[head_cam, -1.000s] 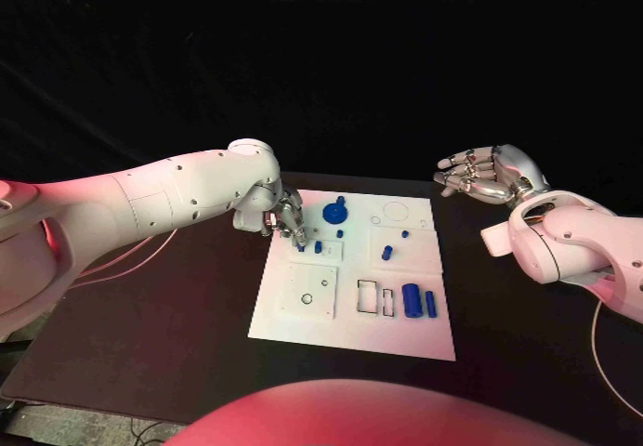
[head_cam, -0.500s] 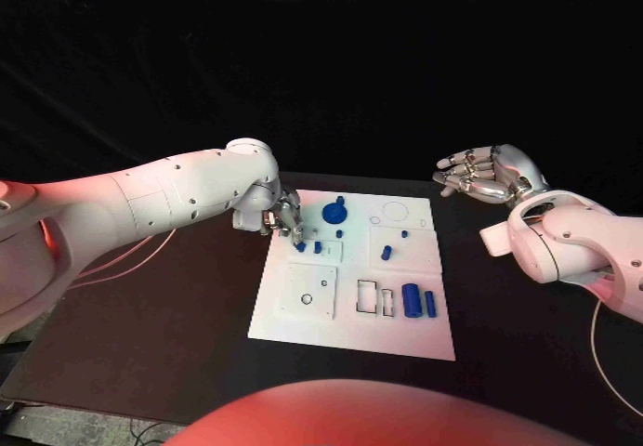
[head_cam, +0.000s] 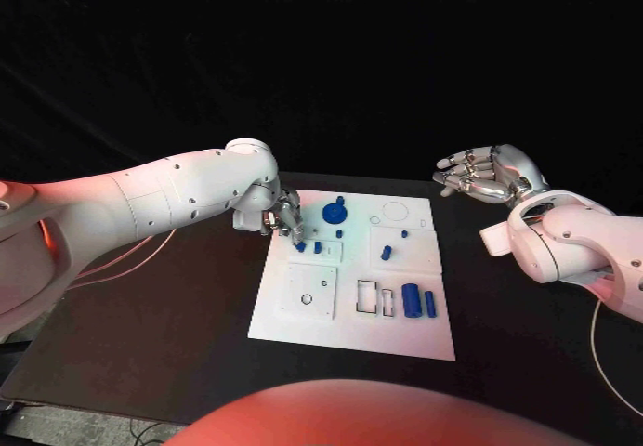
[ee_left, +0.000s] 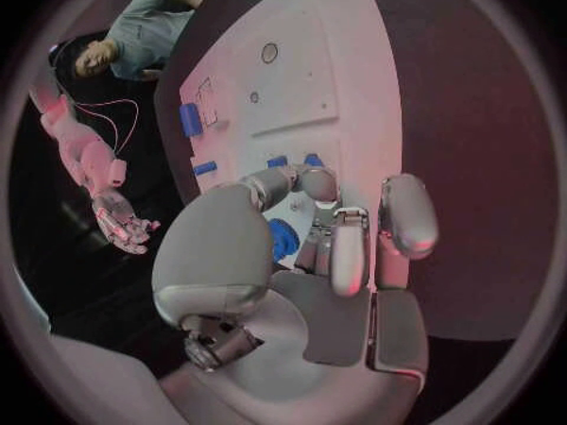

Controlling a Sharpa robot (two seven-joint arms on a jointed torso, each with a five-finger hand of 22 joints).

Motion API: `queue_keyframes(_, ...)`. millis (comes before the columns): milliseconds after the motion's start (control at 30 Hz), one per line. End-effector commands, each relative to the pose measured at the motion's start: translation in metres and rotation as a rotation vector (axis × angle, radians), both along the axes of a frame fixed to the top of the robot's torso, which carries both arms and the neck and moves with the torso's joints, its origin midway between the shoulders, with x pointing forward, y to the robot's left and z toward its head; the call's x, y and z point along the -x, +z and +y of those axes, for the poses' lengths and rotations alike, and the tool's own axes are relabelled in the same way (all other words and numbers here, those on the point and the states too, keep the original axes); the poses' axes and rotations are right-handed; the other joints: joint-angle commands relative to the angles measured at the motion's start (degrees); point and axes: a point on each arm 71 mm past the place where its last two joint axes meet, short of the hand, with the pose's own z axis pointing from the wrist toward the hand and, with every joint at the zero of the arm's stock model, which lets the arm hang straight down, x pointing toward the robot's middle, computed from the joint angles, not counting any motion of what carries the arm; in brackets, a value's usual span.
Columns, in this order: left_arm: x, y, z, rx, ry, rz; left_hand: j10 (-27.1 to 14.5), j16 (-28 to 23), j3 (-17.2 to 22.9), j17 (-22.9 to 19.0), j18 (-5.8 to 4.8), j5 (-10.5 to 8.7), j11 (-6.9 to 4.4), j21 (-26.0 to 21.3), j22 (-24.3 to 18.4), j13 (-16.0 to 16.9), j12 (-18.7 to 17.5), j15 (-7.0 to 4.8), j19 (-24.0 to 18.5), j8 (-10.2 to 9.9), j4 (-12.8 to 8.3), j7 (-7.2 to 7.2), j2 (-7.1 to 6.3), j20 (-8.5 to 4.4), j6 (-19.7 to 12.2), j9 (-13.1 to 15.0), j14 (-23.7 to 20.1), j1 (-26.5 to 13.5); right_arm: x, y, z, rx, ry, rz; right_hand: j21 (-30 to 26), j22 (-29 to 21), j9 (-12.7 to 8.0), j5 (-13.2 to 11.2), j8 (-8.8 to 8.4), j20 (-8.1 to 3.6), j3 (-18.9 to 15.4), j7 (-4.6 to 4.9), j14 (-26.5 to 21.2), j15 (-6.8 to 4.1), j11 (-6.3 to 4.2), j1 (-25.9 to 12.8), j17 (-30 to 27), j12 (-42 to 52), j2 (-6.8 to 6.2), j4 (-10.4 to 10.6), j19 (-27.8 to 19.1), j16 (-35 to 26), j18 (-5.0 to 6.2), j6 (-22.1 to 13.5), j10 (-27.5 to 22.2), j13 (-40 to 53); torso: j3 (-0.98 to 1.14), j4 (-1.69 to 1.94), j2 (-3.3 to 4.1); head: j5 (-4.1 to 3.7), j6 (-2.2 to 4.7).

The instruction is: Assemble the parts on the task board

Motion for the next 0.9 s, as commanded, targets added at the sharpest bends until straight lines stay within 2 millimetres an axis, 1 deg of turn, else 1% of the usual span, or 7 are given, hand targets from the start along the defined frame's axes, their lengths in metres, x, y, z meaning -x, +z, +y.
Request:
queue_keyframes(33, 0.0019, -0.0027, -0.0039, 0.019, 0.003, 0.008, 0.22, 0.03, -0.15, 11.27, -0.35, -0.34, 0.15, -0.27, 9.06, 0.07, 0.28, 0.15, 0.03, 0.11, -0.23, -1.37, 0.42, 0.43, 1.95, 0.06, 5.34, 0.16, 0.0006, -0.0002, 0.0015, 0.004, 0.019, 0.000, -0.36, -0.05, -0.05, 0.29, 0.25, 0.38, 0.00, 0.13, 0.18, 0.15, 0.09, -0.20, 0.05, -0.31, 0.16, -0.39, 0.10, -0.37, 0.69, -0.21, 0.35, -0.10, 0.00, 0.01, 0.01, 0.00, 0.00)
queue_keyframes(100, 0.0019, -0.0027, -0.0040, 0.024, 0.006, 0.010, 0.35, 0.05, -0.34, 11.30, -0.35, -0.40, 0.07, -0.27, 9.06, 0.17, 0.35, 0.10, 0.05, 0.36, -0.36, -1.51, 0.44, 0.40, 2.62, 0.21, 5.35, 0.22, 0.0006, -0.0002, 0.0015, 0.004, 0.019, 0.001, -0.36, -0.05, -0.05, 0.29, 0.25, 0.38, 0.00, 0.13, 0.18, 0.15, 0.09, -0.20, 0.05, -0.31, 0.16, -0.39, 0.10, -0.37, 0.69, -0.21, 0.35, -0.10, 0.00, 0.01, 0.02, -0.01, 0.00)
queue_keyframes(267, 0.0028, -0.0029, -0.0049, 0.035, 0.008, 0.021, 0.66, 0.10, -0.56, 11.43, -0.35, -0.38, 0.01, -0.29, 9.06, 0.54, 0.62, 0.06, 0.05, 0.53, -0.36, -1.61, 0.42, 0.37, 3.14, 0.33, 5.37, 0.13, 0.0006, -0.0002, 0.0014, 0.004, 0.018, 0.001, -0.36, -0.05, -0.05, 0.29, 0.25, 0.38, 0.00, 0.13, 0.18, 0.15, 0.09, -0.20, 0.05, -0.31, 0.16, -0.39, 0.10, -0.37, 0.69, -0.21, 0.35, -0.10, -0.02, 0.00, -0.01, 0.04, 0.00)
queue_keyframes(400, 0.0036, -0.0031, -0.0055, 0.039, 0.007, 0.029, 1.08, 0.11, -2.53, 11.45, -0.36, -0.60, -0.18, -0.32, 9.05, 0.56, 0.53, -0.06, 0.09, 0.22, 0.54, -1.92, -0.34, 0.28, 3.72, 0.40, 5.38, -1.25, 0.0006, -0.0003, 0.0012, 0.004, 0.018, 0.001, -0.36, -0.05, -0.05, 0.29, 0.25, 0.38, 0.00, 0.13, 0.18, 0.15, 0.09, -0.20, 0.05, -0.31, 0.16, -0.39, 0.10, -0.37, 0.69, -0.21, 0.35, -0.10, -0.02, 0.02, 0.00, 0.00, 0.00)
queue_keyframes(500, 0.0038, -0.0032, -0.0056, 0.040, 0.007, 0.032, 1.24, 0.13, -3.64, 11.51, -0.36, -0.86, -0.30, -0.37, 9.03, 0.65, 0.53, -0.16, 0.10, -0.09, 1.10, -2.09, -0.60, 0.20, 3.95, 0.35, 5.39, -1.84, 0.0005, -0.0003, 0.0012, 0.004, 0.018, 0.001, -0.36, -0.05, -0.05, 0.29, 0.25, 0.38, 0.00, 0.13, 0.18, 0.15, 0.09, -0.20, 0.05, -0.31, 0.16, -0.39, 0.10, -0.37, 0.69, -0.21, 0.35, -0.10, 0.00, 0.02, -0.01, -0.01, 0.00)
queue_keyframes(767, 0.0039, -0.0032, -0.0054, 0.040, 0.011, 0.033, 1.48, 0.15, -6.09, 11.54, -0.39, -3.06, -0.55, -0.45, 9.01, 0.77, 0.46, -0.37, 0.20, -1.23, 2.66, -2.44, -1.04, 0.00, 4.80, -0.03, 5.40, -2.87, 0.0004, -0.0003, 0.0011, 0.004, 0.018, 0.002, -0.41, -0.17, -0.05, 0.29, 0.24, 0.39, -0.01, 0.14, 0.20, 0.16, 0.10, -0.19, 0.09, -0.37, 0.20, -0.46, 0.12, -0.51, 0.69, -0.25, 0.36, -0.17, -0.01, -0.03, 0.03, 0.01, 0.00)
queue_keyframes(900, 0.0039, -0.0033, -0.0053, 0.039, 0.012, 0.033, 1.57, 0.16, -7.01, 11.56, -0.38, -5.05, -0.63, -0.58, 8.99, 0.90, 0.45, -0.44, 0.23, -1.99, 3.47, -2.54, -1.21, -0.08, 5.29, -0.34, 5.40, -3.06, 0.0004, -0.0004, 0.0012, 0.005, 0.018, 0.002, -0.41, -0.17, -0.05, 0.29, 0.24, 0.39, -0.01, 0.14, 0.20, 0.16, 0.10, -0.19, 0.09, -0.37, 0.20, -0.46, 0.12, -0.51, 0.69, -0.25, 0.36, -0.17, 0.01, -0.02, 0.01, 0.00, 0.00)
